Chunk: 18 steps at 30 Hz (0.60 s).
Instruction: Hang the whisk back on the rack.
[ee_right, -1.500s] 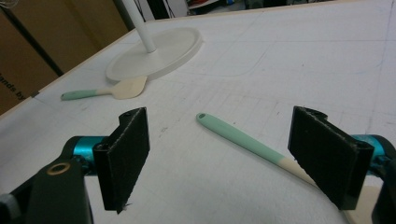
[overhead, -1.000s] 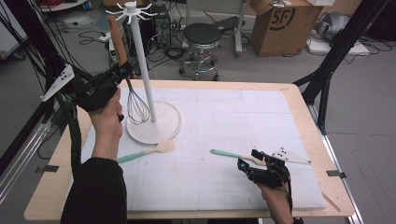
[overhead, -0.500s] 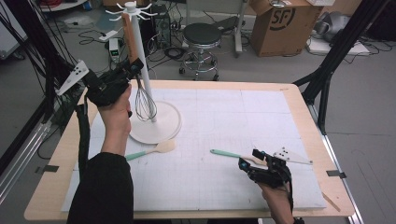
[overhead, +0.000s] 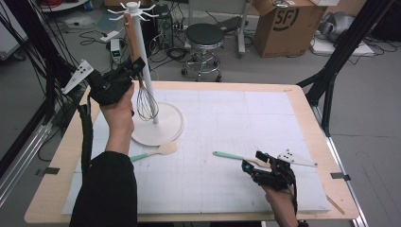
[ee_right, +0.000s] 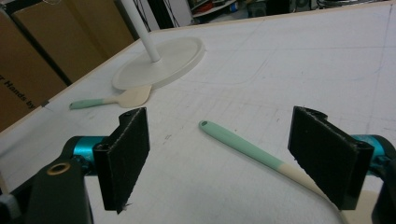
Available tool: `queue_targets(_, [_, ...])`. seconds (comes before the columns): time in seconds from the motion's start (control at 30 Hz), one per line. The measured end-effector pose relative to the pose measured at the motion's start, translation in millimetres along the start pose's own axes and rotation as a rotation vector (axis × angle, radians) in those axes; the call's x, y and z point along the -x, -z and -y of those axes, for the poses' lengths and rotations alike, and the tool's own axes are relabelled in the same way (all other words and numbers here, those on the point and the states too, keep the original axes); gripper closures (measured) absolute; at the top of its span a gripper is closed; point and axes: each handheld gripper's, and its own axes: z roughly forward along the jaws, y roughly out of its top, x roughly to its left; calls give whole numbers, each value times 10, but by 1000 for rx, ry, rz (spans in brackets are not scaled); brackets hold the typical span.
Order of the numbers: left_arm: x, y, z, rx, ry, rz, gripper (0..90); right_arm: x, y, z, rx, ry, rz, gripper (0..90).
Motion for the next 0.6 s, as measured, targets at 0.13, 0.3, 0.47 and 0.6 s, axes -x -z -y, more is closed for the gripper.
queue_targets(0.13, [-24, -10, 13, 6, 12, 7, 707, 2, -1, 1, 0, 0, 1, 202])
queue_targets(0.3, [-55, -12, 51, 6, 20, 4, 707, 9, 3, 4, -4, -1, 3, 202])
queue_targets(0.47, [-69, -9, 57, 9, 19, -1, 707, 19, 8, 4, 0, 0, 3, 202])
queue_targets(0.6, [-69, -7, 58, 10, 22, -5, 707, 13, 10, 5, 1, 0, 3, 202])
